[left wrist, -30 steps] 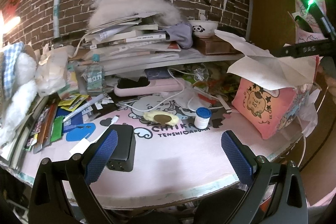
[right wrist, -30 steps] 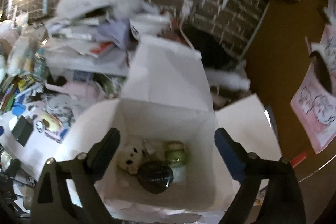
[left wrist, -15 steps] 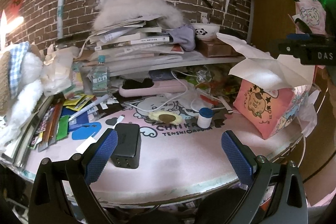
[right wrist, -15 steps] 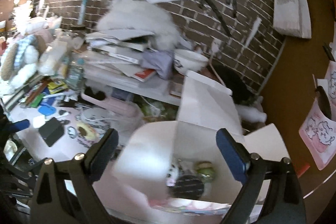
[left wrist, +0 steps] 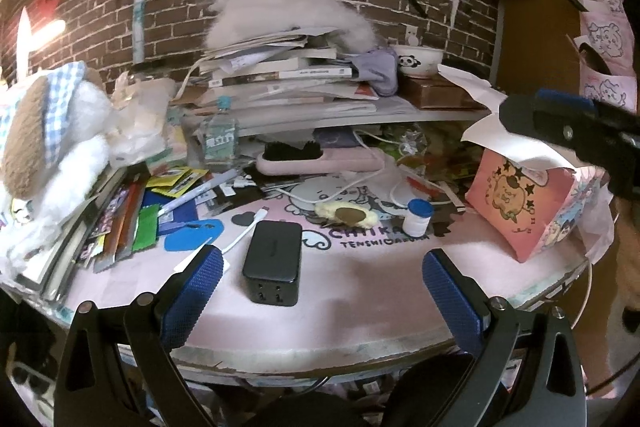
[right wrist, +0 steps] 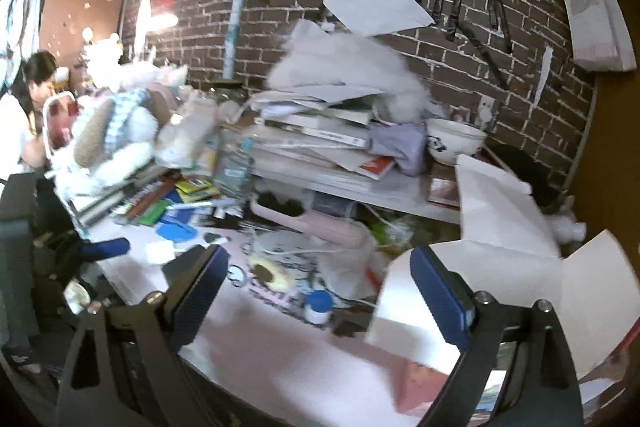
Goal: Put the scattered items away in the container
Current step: 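Withdraw the right gripper from the box back over the desk, then move the right gripper toward the blue-lidded white jar, then close the right gripper around the blue-lidded white jar, then lift the jar with the right gripper and carry it over the box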
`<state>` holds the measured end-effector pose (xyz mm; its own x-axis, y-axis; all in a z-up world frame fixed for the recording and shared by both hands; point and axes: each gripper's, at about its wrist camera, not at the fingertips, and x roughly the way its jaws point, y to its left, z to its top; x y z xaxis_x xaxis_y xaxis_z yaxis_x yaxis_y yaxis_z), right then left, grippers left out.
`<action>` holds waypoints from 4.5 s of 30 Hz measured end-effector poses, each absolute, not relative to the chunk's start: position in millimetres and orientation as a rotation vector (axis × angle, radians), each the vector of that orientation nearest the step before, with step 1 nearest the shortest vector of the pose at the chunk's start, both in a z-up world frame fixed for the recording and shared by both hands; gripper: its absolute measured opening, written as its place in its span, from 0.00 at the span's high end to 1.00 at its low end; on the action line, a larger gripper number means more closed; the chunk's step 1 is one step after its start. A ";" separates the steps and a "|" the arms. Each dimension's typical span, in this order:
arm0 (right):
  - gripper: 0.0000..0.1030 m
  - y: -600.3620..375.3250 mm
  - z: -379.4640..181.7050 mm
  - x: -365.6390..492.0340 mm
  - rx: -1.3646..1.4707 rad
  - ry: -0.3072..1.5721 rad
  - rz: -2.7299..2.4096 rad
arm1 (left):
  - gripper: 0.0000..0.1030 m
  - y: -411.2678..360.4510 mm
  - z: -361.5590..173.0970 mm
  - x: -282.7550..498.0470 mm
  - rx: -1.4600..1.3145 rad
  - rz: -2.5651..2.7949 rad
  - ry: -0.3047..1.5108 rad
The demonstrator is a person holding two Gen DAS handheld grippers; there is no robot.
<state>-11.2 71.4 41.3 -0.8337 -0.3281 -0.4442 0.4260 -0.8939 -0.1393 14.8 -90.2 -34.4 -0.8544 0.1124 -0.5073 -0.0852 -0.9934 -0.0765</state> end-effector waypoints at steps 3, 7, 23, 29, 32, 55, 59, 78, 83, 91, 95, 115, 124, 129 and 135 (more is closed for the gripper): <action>0.12 70.3 28.5 -9.1 0.584 0.247 -2.629 | 0.03 -92.6 -35.8 15.1 -0.810 2.934 -0.087; 0.12 72.8 4.6 -9.4 0.603 0.151 -2.625 | 0.03 -94.4 -36.8 15.4 -0.811 2.937 -0.087; 0.19 59.7 -49.5 -39.4 0.772 0.053 -2.594 | 0.03 -98.7 -50.7 14.4 -0.872 2.959 -0.045; 0.42 53.5 -64.8 -59.6 0.877 0.071 -2.596 | 0.03 -104.4 -52.1 13.8 -0.876 2.968 -0.056; 0.43 53.8 -69.0 -66.9 0.898 0.075 -2.604 | 0.03 -105.4 -52.2 13.6 -0.876 2.969 -0.057; 0.73 55.0 -88.7 -108.7 1.038 0.086 -2.598 | 0.03 -114.4 -55.7 5.9 -0.870 2.968 -0.099; 0.58 54.3 -87.6 -106.5 1.012 0.104 -2.630 | 0.03 -117.2 -57.7 7.5 -0.859 2.971 -0.122; 0.76 42.1 -91.9 -123.8 1.048 0.160 -2.671 | 0.03 -132.0 -65.1 7.0 -0.842 2.950 -0.186; 0.76 43.0 -91.1 -119.4 1.034 0.155 -2.663 | 0.03 -128.9 -64.3 6.8 -0.846 2.951 -0.174; 0.76 41.9 -78.0 -108.3 0.990 0.150 -2.644 | 0.03 -126.7 -59.2 9.2 -0.836 2.956 -0.168; 0.76 40.4 -71.9 -102.3 0.969 0.159 -2.637 | 0.03 -127.0 -59.1 9.2 -0.836 2.955 -0.168; 0.76 35.0 -23.0 -63.9 0.834 0.243 -2.611 | 0.03 -117.6 -49.7 10.2 -0.833 2.944 -0.138; 0.76 49.6 6.1 -52.7 0.770 0.229 -2.622 | 0.03 -108.9 -47.6 6.9 -0.836 2.931 -0.117; 0.76 59.4 19.5 -49.2 0.750 0.223 -2.641 | 0.03 -105.6 -44.5 6.7 -0.830 2.930 -0.105; 0.76 73.4 34.0 -50.1 0.769 0.239 -2.698 | 0.03 -100.6 -42.4 6.5 -0.825 2.925 -0.095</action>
<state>-50.1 73.4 34.0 -0.8021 -0.2621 -0.5366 0.3523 -0.9332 -0.0706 6.5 -100.6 -42.4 -0.8482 0.1138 -0.5174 -0.0800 -0.9930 -0.0873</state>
